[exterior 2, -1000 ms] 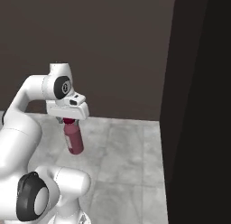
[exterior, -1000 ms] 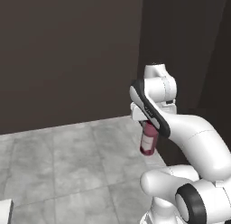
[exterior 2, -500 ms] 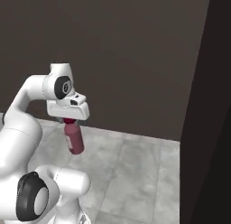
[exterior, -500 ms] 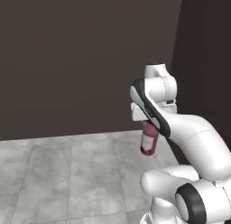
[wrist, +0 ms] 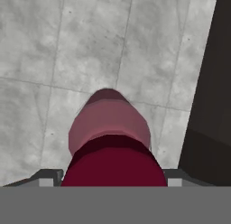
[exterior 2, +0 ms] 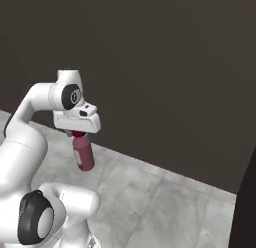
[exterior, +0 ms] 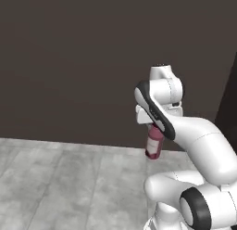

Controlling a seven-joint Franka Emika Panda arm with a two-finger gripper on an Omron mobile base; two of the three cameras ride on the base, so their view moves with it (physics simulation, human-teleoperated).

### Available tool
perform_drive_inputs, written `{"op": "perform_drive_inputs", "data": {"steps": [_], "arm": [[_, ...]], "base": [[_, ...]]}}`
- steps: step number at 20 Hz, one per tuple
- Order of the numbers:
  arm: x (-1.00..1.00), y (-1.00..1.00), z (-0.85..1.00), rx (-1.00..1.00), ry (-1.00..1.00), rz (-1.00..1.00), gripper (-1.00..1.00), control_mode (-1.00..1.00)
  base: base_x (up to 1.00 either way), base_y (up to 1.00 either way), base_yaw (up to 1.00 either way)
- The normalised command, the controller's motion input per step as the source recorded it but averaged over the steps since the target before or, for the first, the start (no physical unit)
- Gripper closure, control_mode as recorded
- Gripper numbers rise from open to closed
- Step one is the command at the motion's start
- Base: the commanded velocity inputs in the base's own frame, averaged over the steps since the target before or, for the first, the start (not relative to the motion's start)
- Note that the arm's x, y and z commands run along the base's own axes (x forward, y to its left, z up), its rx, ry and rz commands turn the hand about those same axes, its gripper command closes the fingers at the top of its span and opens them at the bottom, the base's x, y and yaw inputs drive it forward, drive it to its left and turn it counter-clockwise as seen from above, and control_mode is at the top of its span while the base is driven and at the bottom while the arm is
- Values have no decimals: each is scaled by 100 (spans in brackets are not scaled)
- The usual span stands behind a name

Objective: There is a wine glass and glass cup on the dining counter. Place the wine bottle next to the wine glass and the juice bottle next to the glass cup.

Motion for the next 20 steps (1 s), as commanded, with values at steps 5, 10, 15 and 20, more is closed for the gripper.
{"op": "perform_drive_inputs", "data": {"steps": [5,10,15,20], "arm": [[0,0,0,0,0,0,100,100],[0,0,0,0,0,0,100,100],[0,0,0,0,0,0,100,100],[0,0,0,0,0,0,100,100]], "base": [[72,-3,49],[70,-2,50],[68,-2,51],[68,-2,51]]}}
